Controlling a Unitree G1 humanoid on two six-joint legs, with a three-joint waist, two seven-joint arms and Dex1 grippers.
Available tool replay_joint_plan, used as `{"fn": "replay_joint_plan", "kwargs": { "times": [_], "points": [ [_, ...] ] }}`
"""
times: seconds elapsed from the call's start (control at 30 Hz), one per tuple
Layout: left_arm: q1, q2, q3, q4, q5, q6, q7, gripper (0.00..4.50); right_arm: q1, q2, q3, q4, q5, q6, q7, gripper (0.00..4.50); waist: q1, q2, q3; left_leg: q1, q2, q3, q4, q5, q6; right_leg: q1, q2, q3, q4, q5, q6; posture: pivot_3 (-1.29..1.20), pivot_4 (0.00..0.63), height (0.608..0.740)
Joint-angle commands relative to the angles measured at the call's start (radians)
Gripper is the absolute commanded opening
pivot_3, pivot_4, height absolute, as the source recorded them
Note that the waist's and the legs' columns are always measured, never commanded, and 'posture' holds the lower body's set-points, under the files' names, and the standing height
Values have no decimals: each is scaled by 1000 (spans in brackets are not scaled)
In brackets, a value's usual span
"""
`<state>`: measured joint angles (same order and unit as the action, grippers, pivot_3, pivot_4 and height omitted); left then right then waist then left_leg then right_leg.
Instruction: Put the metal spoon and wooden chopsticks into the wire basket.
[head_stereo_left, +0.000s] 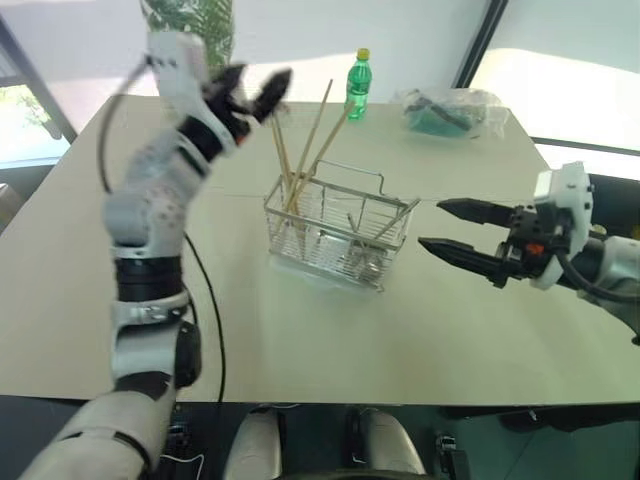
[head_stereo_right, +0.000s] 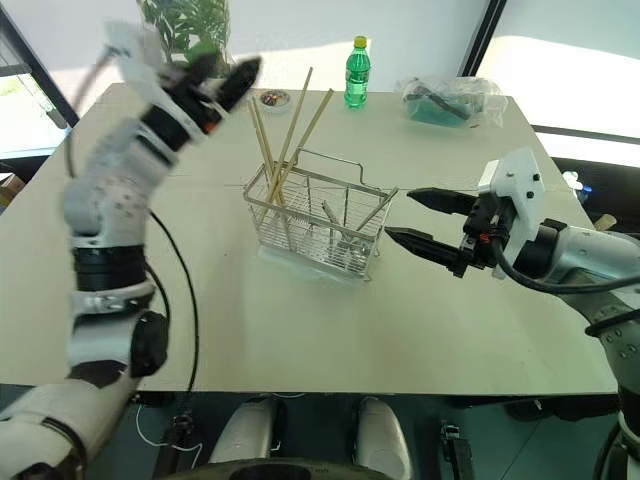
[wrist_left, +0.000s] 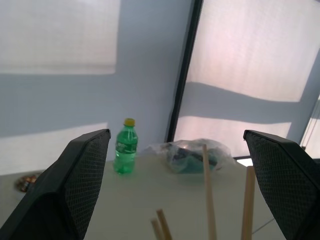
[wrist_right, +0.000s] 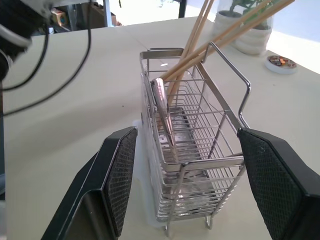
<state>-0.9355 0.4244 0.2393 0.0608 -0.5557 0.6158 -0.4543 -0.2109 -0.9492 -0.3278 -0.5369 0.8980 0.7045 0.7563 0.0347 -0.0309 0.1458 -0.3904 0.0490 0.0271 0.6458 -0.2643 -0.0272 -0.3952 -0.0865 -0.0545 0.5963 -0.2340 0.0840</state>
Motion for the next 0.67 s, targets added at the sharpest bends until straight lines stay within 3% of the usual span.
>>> {"fn": "replay_joint_plan", "kwargs": {
  "times": [0.03,0.17,0.27,0.4,0.67],
  "points": [
    [-17,142,30,-63,-79,100,-143,4476,-27,8,-1,22,-22,-33,26,3326,1,0,0,0,0,0,0,0,0,0,0,0,0,0,0,0,150,717],
    [184,493,-51,-138,-49,47,-580,4476,-41,4,15,61,-54,-49,65,3326,-14,2,0,0,0,1,-1,-1,1,-1,0,1,0,0,0,0,150,717],
    [265,616,-73,-127,-34,19,-707,4476,-34,-9,18,85,-88,-68,101,3326,-12,2,1,0,0,1,-2,-1,1,-2,-1,-1,0,-2,-3,0,150,717],
    [385,704,-58,-130,15,-85,-824,4476,-18,-26,2,121,-120,-83,153,3326,-11,3,2,0,0,2,-1,-1,1,-4,-3,0,-1,-2,-4,0,150,717],
    [428,732,-37,-137,31,-131,-859,4476,42,-40,-19,120,-145,-85,216,3326,2,3,2,-2,0,5,-2,-1,1,-6,-4,1,-1,-2,-4,0,150,717]
  ]
}}
